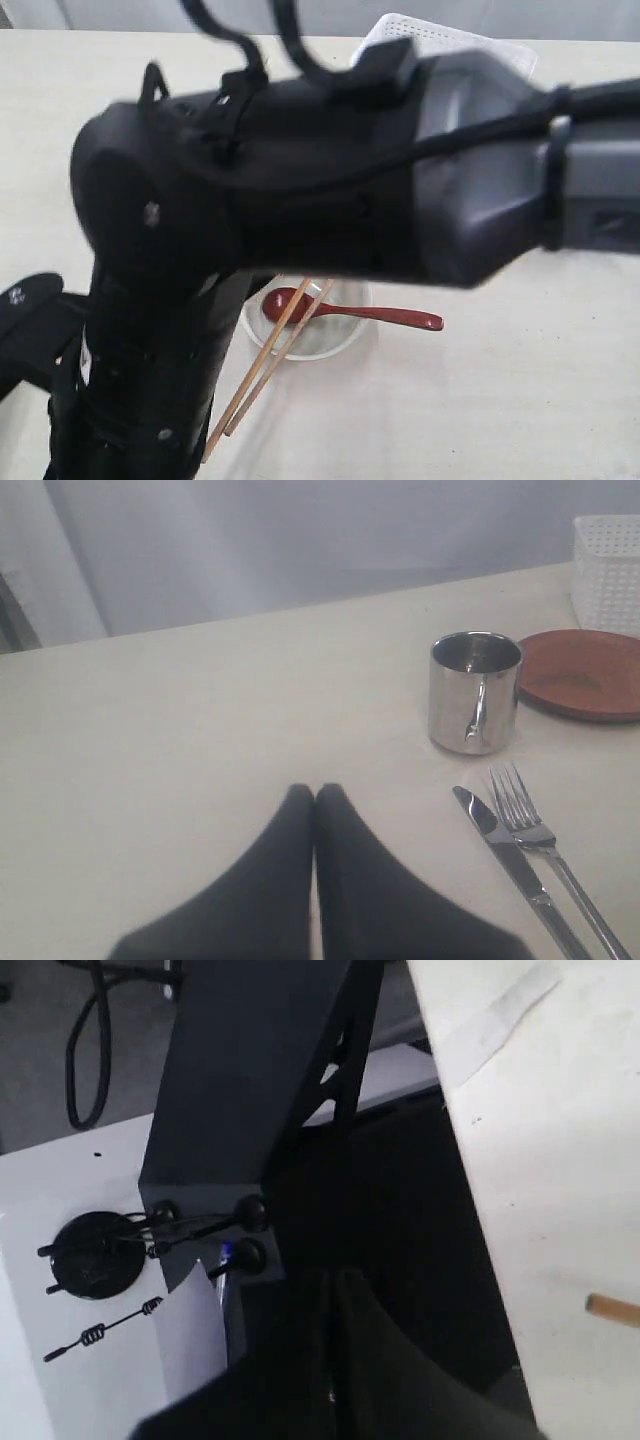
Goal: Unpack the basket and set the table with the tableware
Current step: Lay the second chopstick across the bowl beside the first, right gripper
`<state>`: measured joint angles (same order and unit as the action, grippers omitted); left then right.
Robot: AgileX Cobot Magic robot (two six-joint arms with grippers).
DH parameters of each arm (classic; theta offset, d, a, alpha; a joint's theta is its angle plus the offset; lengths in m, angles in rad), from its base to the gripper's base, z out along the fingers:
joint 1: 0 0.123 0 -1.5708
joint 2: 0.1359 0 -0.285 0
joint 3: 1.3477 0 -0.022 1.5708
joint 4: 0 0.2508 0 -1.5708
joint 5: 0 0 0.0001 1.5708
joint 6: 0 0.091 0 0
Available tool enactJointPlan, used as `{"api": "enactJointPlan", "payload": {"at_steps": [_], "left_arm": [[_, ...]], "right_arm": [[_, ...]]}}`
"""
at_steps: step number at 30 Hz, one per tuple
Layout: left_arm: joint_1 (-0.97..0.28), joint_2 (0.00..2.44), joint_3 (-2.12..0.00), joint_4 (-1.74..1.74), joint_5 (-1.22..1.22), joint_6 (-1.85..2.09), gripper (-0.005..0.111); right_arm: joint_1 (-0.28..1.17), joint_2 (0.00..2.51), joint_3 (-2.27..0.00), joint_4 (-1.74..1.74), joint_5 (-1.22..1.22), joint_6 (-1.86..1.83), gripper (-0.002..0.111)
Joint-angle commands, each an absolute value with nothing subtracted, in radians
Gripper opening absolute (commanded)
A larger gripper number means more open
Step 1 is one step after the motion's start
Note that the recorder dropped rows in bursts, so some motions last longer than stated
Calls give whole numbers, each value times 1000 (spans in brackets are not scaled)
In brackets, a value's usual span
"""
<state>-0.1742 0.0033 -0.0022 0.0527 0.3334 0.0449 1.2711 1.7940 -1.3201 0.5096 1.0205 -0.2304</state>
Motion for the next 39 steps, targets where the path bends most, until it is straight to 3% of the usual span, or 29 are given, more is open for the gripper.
{"api": "enactJointPlan", "payload": {"at_steps": [1,8,39], "left_arm": [[-172,0,0,51,329,44,0],[-172,0,0,51,329,44,0],[-172,0,0,51,329,44,0]], "right_arm": [[1312,1848,-1323,463,1021,-190,-1],[1378,1888,-1323,133,997,96,-1],[1374,1839,-1338,-137,979,265,-1]]}}
